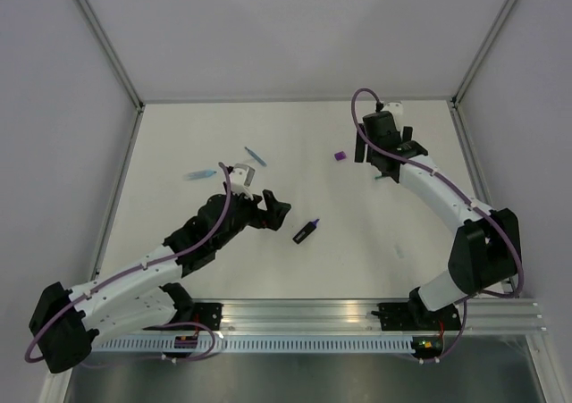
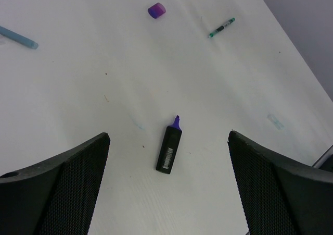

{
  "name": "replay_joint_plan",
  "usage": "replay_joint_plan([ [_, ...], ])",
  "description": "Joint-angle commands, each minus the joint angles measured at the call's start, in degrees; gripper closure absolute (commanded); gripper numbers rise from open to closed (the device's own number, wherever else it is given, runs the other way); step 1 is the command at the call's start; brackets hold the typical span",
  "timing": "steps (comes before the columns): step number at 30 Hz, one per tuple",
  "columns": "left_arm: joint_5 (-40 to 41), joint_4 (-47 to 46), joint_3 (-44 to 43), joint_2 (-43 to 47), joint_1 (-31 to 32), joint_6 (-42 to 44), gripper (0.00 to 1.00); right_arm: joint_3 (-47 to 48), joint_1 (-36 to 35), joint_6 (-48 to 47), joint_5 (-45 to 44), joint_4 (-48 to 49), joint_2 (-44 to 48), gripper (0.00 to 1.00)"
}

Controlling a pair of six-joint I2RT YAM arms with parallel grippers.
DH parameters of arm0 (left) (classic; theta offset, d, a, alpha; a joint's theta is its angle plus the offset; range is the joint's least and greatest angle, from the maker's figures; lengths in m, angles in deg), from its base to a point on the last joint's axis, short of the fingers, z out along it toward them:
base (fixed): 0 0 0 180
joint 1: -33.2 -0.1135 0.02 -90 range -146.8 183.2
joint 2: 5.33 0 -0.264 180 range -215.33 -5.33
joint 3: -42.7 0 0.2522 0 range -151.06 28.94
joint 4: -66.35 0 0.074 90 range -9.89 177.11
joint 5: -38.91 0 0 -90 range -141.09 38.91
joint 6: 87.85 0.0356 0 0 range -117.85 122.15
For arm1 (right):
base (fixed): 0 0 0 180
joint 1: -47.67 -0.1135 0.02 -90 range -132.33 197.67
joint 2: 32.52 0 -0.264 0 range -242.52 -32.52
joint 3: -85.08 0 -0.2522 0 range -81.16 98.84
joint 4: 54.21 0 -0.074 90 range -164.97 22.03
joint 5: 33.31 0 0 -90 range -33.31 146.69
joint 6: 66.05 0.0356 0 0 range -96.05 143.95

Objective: Insert the pens into the pen caps

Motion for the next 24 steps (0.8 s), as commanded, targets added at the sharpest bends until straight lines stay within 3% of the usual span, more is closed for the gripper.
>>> replay_joint_plan([
  [1,-1.31,0.62,-2.41,-2.54,-0.02,3.54,0.01,2.93,1.47,4.62,5.28,-4.41,0.03,0.07],
  [8,-6.06,12.31,-14.19,-21.6,0.07,8.19,0.1,-4.59,1.57,12.97,14.66,-3.72,5.12,0.09],
  [15,-13.52,16.81,-21.75,-35.41,0.59,12.42,0.19,-18.15,1.57,14.04,22.24,7.88,17.85,0.1],
  [24,-9.14,22.78,-30.01,-48.51,5.43,16.9,0.27,-25.18,1.57,11.84,22.77,13.15,27.97,0.1],
])
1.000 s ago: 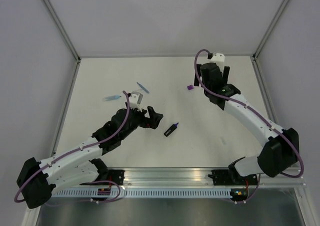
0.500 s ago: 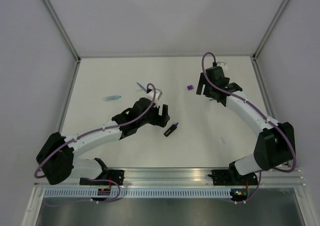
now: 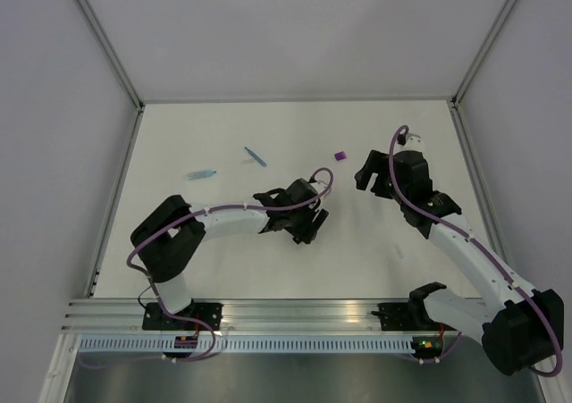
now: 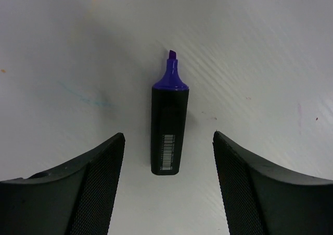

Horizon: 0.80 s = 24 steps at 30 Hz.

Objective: Insert the pens into the pen caps

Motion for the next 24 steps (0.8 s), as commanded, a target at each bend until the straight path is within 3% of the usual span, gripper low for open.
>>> replay_joint_plan([
  [1,2.18,3.35,-3.75,-3.16,1.3,3.83,0.27,-2.59,0.04,-0.23,3.01,5.82,4.2,0.1],
  [7,5.61,6.08,-7.52,-8.53,1.47,4.36,0.29,-4.52,0.04,-0.05,4.17,6.79,8.24,0.1],
  [14,7.9,8.98,-10.52,-11.87,2.18,4.8,0.4,-5.93,0.04,0.3,4.17,7.93,11.05,0.09],
  [19,9.66,11.0,-10.78,-12.05,2.26,3.92,0.53,-6.2,0.04,0.39,4.43,8.2,11.15,0.09],
  [24,8.78,11.35,-10.69,-11.78,2.26,3.66,0.8,-6.64,-0.05,1.0,4.69,8.73,10.88,0.09],
])
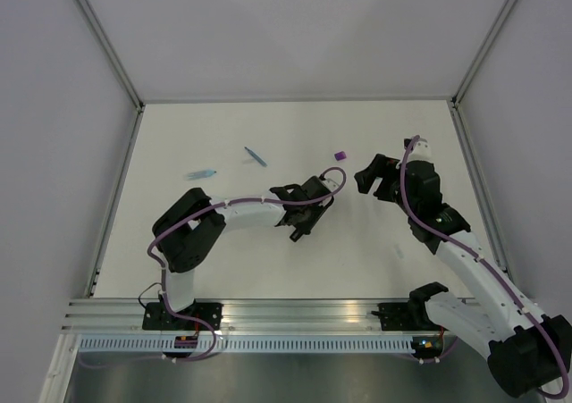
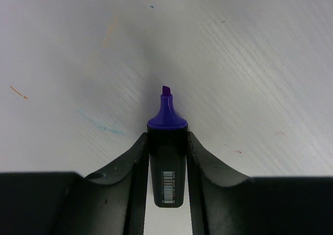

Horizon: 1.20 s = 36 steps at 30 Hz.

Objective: Insert the pens into the pen caps

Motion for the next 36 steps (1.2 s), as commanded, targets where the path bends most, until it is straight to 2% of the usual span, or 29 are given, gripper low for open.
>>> replay_joint_plan([
  [1,0.91,4.12,-0.18,-1.01,0.21,0.27,0.84,-0.63,0.04,0.89,1.04,2.95,0.52,0.1],
  [2,0.3,3.94,0.0,-0.57,0.21,0.18,0.91,-0.71,0.04,1.07,1.22,3.22,0.43,0.09],
  [5,-0.14,2.54,0.96,2.05,0.21,-0.96,0.98,-1.33,0.04,1.42,2.8,4.01,0.08,0.09],
  [12,-0.5,-4.49,6.76,12.25,0.12,-3.77,0.98,-6.16,0.04,5.54,11.41,11.74,-0.88,0.1],
  [21,-0.94,-15.03,16.68,25.52,0.12,-6.76,0.98,-13.62,-0.05,14.77,20.02,27.99,-4.31,0.16],
  [28,-3.04,-20.14,20.39,29.66,0.12,-7.46,0.98,-15.74,-2.94,17.15,22.14,34.77,-6.42,0.2],
  [36,-2.52,-20.05,20.83,30.02,0.12,-7.9,0.98,-13.73,-9.45,16.45,20.03,34.95,-10.72,0.25],
])
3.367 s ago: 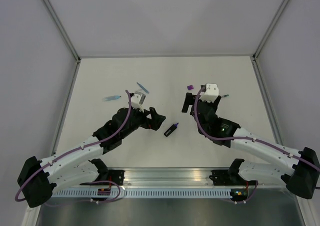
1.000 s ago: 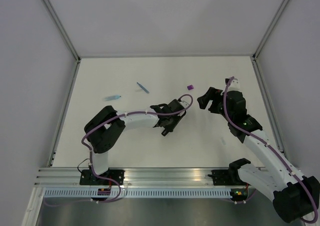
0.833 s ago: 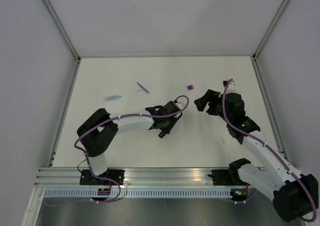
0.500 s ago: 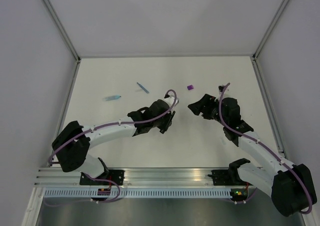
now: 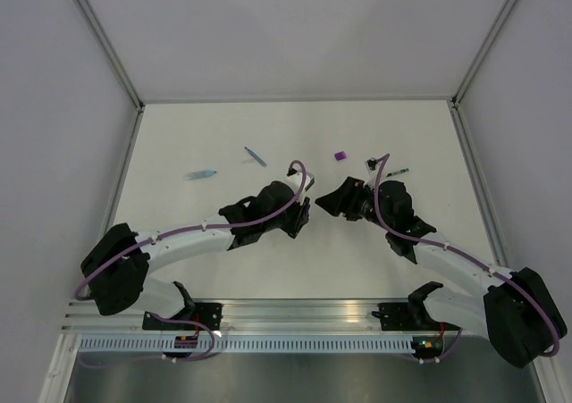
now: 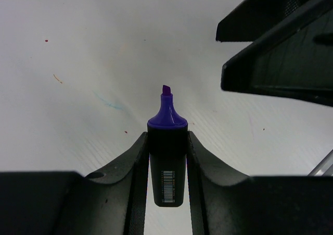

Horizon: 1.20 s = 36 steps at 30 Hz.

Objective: Insert the pens into the pen caps

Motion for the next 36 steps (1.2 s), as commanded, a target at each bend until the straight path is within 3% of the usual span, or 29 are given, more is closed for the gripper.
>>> replay_joint_plan([
  [1,-0.62,-2.76,0.32,2.02,0.21,-1.72,0.98,1.95,-2.11,0.43,-0.65,3.21,-1.63,0.27],
  [23,-0.44,-6.02,1.38,3.08,0.12,-2.25,0.98,2.92,-8.27,1.4,-6.01,6.9,-7.87,0.45],
  [36,0.44,-6.36,1.64,3.34,0.21,-2.42,0.98,3.27,-9.06,3.07,-3.2,9.8,-10.95,0.65],
])
